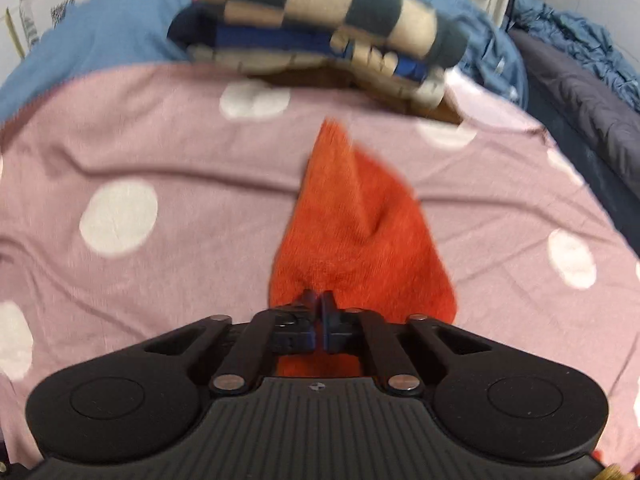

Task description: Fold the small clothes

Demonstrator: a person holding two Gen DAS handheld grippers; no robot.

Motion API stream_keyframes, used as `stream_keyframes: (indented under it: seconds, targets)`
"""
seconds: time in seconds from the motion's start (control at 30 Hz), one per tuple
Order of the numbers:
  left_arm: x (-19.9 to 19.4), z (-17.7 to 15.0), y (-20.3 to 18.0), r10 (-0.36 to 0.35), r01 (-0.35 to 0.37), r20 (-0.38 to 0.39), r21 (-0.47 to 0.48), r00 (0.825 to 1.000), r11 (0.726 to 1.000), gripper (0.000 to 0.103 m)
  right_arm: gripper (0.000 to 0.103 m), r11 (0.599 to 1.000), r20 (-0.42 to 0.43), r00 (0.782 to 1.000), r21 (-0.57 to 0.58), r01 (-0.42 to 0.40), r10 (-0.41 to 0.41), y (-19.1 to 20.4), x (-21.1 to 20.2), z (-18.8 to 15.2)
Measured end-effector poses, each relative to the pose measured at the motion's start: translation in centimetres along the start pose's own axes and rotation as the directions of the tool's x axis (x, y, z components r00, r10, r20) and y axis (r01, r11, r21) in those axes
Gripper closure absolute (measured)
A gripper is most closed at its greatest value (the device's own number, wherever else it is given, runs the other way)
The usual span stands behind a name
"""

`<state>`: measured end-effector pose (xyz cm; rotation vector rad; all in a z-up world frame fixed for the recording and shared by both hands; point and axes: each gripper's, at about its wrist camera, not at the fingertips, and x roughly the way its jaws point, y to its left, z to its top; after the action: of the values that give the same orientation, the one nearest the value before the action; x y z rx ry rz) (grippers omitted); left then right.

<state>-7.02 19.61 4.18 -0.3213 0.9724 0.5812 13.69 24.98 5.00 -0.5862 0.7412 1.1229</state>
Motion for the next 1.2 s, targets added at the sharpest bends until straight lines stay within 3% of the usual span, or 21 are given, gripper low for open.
stream_keyframes:
  seconds: [0.1,0.17,0.23,0.27,0.33,0.43,0.5,0.57,0.6,0.63,0.67,0.73,0.77,0.83,0.93,1.0,1.1,1.13,1.17,1.2]
  targets:
    - [-0.6,0.6,0.4,-0.041,0.042,0.027,-0.038,0.999,0.998,0.000,0.100,0.993,0.127,0.990,0.092,-0.075,0.063,-1.8,-3.1,2.2]
    - [-0.9,1.1,0.0,-0.058,0.059,0.035,-0.018,0.998,0.998,0.000,0.101,0.960,0.233,0.958,0.184,-0.210,0.165,-3.9,-5.5,3.5]
    - [-1.2,1.5,-0.6,-0.060,0.059,0.048,0.015,0.997,0.998,0.000,0.101,0.927,0.325,0.929,0.264,-0.267,0.176,-6.4,-8.5,4.6]
    - [-1.3,1.8,-0.9,-0.066,0.065,0.051,0.020,0.996,0.998,0.000,0.101,0.896,0.374,0.907,0.310,-0.319,0.194,-7.8,-9.9,5.0]
    - [-1.4,2.3,-1.4,-0.090,0.089,0.058,0.008,0.994,0.996,0.000,0.101,0.801,0.484,0.839,0.385,-0.459,0.248,-11.1,-12.8,5.1]
    - [-1.4,3.1,-2.6,-0.143,0.144,0.057,-0.013,0.988,0.990,0.000,0.102,0.710,0.607,0.754,0.415,-0.569,0.250,-15.2,-17.5,4.7]
    - [-1.4,3.7,-3.7,-0.172,0.173,0.059,-0.009,0.983,0.985,0.000,0.102,0.685,0.672,0.703,0.400,-0.609,0.233,-17.5,-20.8,4.4]
    - [-1.6,4.2,-5.1,-0.209,0.209,0.071,0.011,0.975,0.978,0.000,0.102,0.710,0.705,0.677,0.366,-0.602,0.211,-19.3,-23.6,4.0]
    - [-1.4,4.5,-5.7,-0.226,0.225,0.077,0.027,0.971,0.974,0.000,0.102,0.731,0.706,0.680,0.356,-0.582,0.198,-20.1,-24.9,3.5]
    - [-1.4,4.7,-6.4,-0.244,0.241,0.077,0.043,0.967,0.969,0.000,0.100,0.753,0.690,0.700,0.359,-0.552,0.184,-20.7,-25.3,3.2]
    - [-1.3,4.8,-7.1,-0.258,0.254,0.069,0.056,0.964,0.966,0.000,0.089,0.777,0.652,0.739,0.371,-0.508,0.172,-21.0,-25.4,2.8]
    - [-1.0,5.0,-8.1,-0.261,0.258,0.051,0.065,0.964,0.964,0.000,0.075,0.827,0.552,0.822,0.391,-0.403,0.139,-21.0,-24.2,1.8]
    - [-0.9,5.0,-8.4,-0.262,0.259,0.045,0.058,0.964,0.964,0.000,0.059,0.844,0.503,0.854,0.395,-0.363,0.132,-20.7,-23.0,1.4]
    - [-0.7,4.6,-8.7,-0.259,0.258,0.034,0.040,0.965,0.965,0.000,0.042,0.866,0.422,0.898,0.396,-0.306,0.125,-19.7,-20.4,0.0]
    - [-0.6,4.0,-8.4,-0.244,0.243,0.016,0.045,0.970,0.969,0.001,0.041,0.862,0.287,0.946,0.431,-0.266,0.149,-17.9,-15.1,-1.0]
    - [-0.5,3.6,-7.9,-0.219,0.218,0.005,0.049,0.976,0.975,0.000,0.041,0.863,0.217,0.961,0.437,-0.251,0.170,-16.2,-11.5,-1.0]
    - [-0.1,2.8,-6.6,-0.183,0.183,-0.016,0.030,0.983,0.983,0.000,0.038,0.902,0.116,0.980,0.386,-0.194,0.161,-12.7,-6.2,-0.1]
    - [0.0,2.6,-6.0,-0.171,0.172,-0.022,0.016,0.985,0.985,0.000,0.031,0.922,0.080,0.987,0.353,-0.157,0.138,-11.5,-4.4,0.3]
    - [0.1,2.3,-5.4,-0.163,0.163,-0.029,0.001,0.986,0.987,0.000,0.017,0.944,0.021,0.996,0.316,-0.091,0.089,-10.2,-2.6,0.3]
    - [0.2,2.1,-4.8,-0.156,0.156,-0.040,-0.012,0.987,0.988,0.000,0.014,0.962,-0.052,0.998,0.272,-0.013,0.028,-9.1,-0.8,0.0]
